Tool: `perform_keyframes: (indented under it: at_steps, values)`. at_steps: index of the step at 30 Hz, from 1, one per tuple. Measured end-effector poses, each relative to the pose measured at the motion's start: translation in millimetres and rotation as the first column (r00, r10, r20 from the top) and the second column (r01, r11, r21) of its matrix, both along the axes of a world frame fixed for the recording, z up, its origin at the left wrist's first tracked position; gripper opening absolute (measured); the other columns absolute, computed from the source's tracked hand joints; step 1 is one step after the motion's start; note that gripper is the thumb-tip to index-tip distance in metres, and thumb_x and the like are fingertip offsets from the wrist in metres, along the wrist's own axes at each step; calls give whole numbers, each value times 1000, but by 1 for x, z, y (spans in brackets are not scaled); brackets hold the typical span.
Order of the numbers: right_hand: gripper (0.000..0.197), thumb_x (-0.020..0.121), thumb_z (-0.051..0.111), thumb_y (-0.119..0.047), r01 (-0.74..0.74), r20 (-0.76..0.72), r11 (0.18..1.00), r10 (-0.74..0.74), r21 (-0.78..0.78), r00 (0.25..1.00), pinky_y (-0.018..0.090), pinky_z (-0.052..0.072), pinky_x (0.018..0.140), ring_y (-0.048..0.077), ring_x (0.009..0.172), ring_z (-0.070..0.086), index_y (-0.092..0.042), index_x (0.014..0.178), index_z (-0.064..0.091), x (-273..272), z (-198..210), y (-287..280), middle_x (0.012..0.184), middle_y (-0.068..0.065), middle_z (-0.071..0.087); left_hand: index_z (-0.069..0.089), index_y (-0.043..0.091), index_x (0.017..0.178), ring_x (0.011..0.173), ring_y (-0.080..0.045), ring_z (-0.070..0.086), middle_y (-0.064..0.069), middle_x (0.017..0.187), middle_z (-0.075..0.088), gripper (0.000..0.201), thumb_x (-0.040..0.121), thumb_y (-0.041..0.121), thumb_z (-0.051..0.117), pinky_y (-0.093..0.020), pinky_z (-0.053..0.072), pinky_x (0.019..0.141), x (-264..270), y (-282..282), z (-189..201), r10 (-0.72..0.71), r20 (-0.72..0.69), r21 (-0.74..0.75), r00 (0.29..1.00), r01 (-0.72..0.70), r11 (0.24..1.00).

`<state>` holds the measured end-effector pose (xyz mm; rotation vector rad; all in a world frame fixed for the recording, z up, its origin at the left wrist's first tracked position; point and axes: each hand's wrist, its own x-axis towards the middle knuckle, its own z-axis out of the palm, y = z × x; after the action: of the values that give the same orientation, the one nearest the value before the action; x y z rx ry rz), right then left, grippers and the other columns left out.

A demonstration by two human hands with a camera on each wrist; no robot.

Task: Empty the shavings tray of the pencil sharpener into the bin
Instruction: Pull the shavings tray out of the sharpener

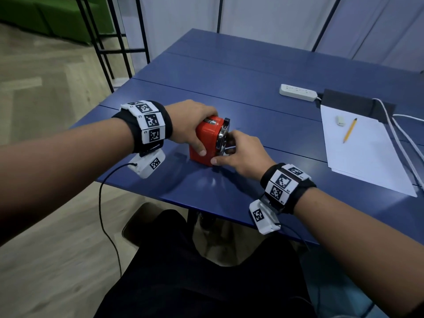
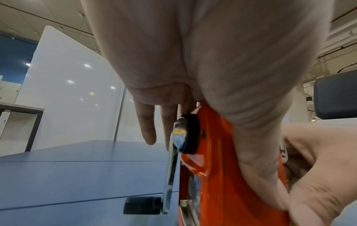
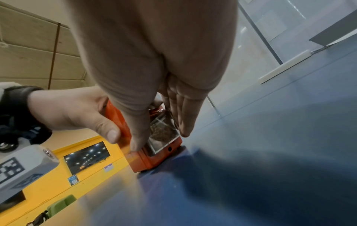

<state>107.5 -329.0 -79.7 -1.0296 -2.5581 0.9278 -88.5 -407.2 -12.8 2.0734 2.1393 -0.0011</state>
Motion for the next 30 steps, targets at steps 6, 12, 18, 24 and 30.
perform_keyframes:
  at_steps: [6, 12, 18, 24, 30]
  values:
    - [72, 66, 97, -46, 9, 38, 1000, -9, 10, 999, 33, 59, 90, 17, 98, 73, -16, 123, 63, 0, 3, 5, 113, 0, 75, 55, 24, 133, 104, -24, 65, 3, 118, 67, 95, 55, 62, 94, -45, 56, 93, 1, 2, 3, 8, -19, -23, 1000, -8, 1000]
    - [75, 69, 96, -46, 12, 44, 1000, -13, 16, 999, 31, 58, 90, 15, 98, 71, -15, 128, 62, 9, 8, 3, 111, -2, 72, 55, 26, 130, 102, -23, 66, 4, 115, 68, 94, 53, 64, 93, -46, 57, 91, 0, 3, 3, 23, -14, -23, 1000, -24, 999]
    - [72, 71, 95, -45, 38, 50, 999, -39, 24, 998, 28, 57, 85, 15, 97, 70, -15, 126, 61, 22, 8, -2, 109, -1, 70, 54, 25, 132, 103, -25, 65, 2, 118, 68, 94, 55, 60, 94, -46, 57, 90, 4, 6, 6, -7, -52, -49, 999, 4, 999]
    - [73, 69, 95, -50, 79, 39, 996, -80, 40, 996, 38, 60, 91, 17, 99, 71, -14, 124, 62, 41, 9, -6, 106, -2, 73, 54, 26, 131, 103, -25, 65, 1, 118, 68, 92, 55, 60, 94, -47, 57, 90, 6, 10, 4, -38, -61, -51, 997, 35, 998]
    - [71, 69, 95, -50, 98, 21, 995, -99, 23, 995, 40, 61, 92, 17, 99, 71, -15, 122, 63, 43, 9, -10, 105, -2, 73, 53, 27, 132, 103, -24, 65, 2, 119, 67, 93, 55, 61, 94, -47, 58, 91, 7, 12, 6, -61, -69, -66, 996, 57, 996]
